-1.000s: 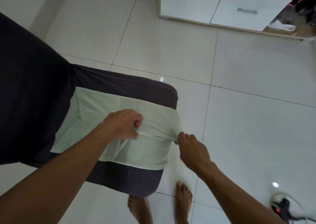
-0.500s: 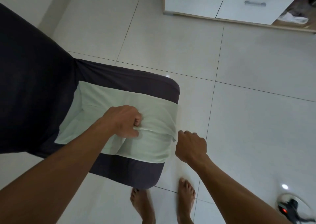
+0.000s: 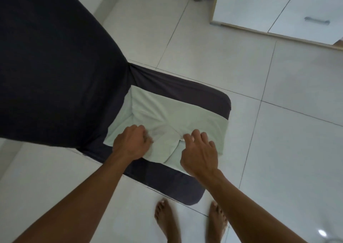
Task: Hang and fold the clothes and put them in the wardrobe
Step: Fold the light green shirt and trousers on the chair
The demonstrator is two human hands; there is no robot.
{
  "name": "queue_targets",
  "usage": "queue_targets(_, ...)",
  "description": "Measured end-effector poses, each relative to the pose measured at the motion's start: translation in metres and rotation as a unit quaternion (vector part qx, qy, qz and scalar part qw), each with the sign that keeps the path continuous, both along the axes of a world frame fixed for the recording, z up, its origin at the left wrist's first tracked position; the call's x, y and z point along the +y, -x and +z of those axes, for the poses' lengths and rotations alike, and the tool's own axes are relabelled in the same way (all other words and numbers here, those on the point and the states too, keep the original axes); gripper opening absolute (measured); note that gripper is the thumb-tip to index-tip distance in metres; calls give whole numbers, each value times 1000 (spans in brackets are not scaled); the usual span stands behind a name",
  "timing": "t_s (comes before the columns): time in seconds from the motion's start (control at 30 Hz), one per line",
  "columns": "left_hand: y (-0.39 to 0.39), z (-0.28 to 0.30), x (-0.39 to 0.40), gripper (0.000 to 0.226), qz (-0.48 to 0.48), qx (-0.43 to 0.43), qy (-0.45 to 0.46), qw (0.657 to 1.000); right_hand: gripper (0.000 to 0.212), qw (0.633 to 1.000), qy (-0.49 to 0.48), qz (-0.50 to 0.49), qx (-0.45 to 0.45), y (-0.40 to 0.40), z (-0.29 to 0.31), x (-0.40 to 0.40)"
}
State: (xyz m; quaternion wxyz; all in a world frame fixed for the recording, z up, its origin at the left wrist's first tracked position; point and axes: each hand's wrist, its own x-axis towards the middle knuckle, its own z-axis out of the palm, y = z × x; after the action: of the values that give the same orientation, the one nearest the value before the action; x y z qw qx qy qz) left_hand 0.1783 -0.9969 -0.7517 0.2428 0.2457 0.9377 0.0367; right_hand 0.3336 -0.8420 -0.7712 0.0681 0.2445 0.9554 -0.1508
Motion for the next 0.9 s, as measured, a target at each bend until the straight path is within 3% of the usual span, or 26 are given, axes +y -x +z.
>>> queue_targets(0.07,5,0,-20,34,63,40,-1,997,36,996,89,-27,10,6,12,-18)
queue_targets(0.17,15,-5,-44,43,116,-91,-77,986,52,989,144,16,31,6,20,-45)
queue_targets(0.23,17,-3,-56,52,64,-174,-118,976,59,991,96,91,2,6,16,-57)
queue_targets(0.3,20,-4,-64,61,-37,-173,-65,982,47,992,46,115,-3,6,7,-64)
queue_targets(0.37,21,-6,-65,39,-86,-123,-45,988,21,994,31,94,35,6,3,-65)
queue_targets(0.43,26,-4,-67,18,-70,-90,-99,989,3,994,43,75,70,8,3,-61)
queue_targets(0.57,39,7,-68,14,-40,-111,-208,971,10,975,194,55,95,21,22,-43)
queue_targets(0.63,48,21,-58,16,56,-162,-271,947,12,951,295,-31,83,38,33,-28)
queue_targets(0.73,69,33,-31,22,191,-254,-310,896,11,841,464,-253,114,73,42,-1)
queue_targets(0.8,80,30,-15,57,236,-311,-285,875,25,771,523,-349,96,88,41,15)
queue_targets(0.83,80,28,-9,77,241,-321,-262,878,38,758,533,-367,80,89,38,20)
queue_targets(0.9,76,14,-2,93,228,-294,-211,904,69,786,500,-361,45,83,32,23)
